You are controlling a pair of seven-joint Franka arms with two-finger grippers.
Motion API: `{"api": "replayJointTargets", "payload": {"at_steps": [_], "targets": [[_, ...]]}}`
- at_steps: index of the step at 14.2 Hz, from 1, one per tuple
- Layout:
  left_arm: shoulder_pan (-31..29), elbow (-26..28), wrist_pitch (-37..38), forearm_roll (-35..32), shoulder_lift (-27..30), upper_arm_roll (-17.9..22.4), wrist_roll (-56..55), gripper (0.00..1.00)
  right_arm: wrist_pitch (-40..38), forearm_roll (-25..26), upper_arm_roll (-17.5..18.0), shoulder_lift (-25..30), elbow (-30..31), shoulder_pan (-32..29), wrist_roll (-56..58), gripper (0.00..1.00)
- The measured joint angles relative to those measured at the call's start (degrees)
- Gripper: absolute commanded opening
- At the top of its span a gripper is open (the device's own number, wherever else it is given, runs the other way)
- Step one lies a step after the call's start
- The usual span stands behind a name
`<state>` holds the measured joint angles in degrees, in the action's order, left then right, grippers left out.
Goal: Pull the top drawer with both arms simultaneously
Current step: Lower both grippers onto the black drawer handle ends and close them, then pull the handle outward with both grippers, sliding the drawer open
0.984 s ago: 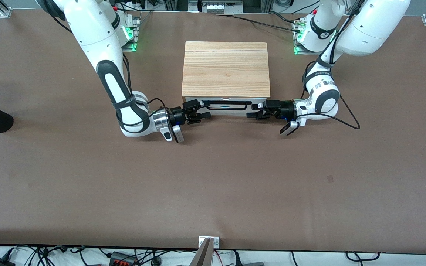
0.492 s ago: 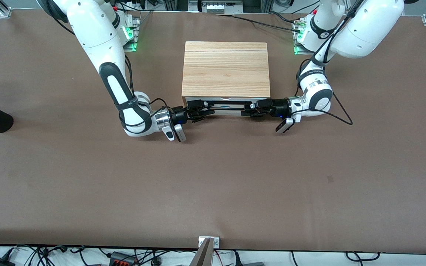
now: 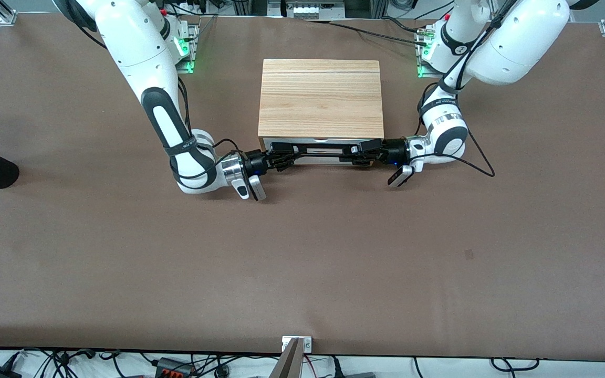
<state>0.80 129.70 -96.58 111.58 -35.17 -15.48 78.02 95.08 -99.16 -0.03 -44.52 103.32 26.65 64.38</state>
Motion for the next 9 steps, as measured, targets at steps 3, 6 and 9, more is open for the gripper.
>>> {"api": "replayJointTargets", "payload": {"at_steps": [3,6,9], "targets": [[-0.1,0.16,-0.25,0.11,-0.04,-0.16,0.44,0.25,-0.05,0.0,0.0,0.01,-0.02,0.04,0.04,0.0],[-0.09,0.23,-0.49,0.54,-0.15,-0.22,0.66,0.16,-0.02,0.0,0.0,0.02,-0.04,0.05,0.09,0.0],[-0.06,0.49,-0.82,1.46,-0.26,-0.29,0.78,0.14,0.19,0.0,0.0,0.03,-0.07,0.08,0.09,0.0]]}}
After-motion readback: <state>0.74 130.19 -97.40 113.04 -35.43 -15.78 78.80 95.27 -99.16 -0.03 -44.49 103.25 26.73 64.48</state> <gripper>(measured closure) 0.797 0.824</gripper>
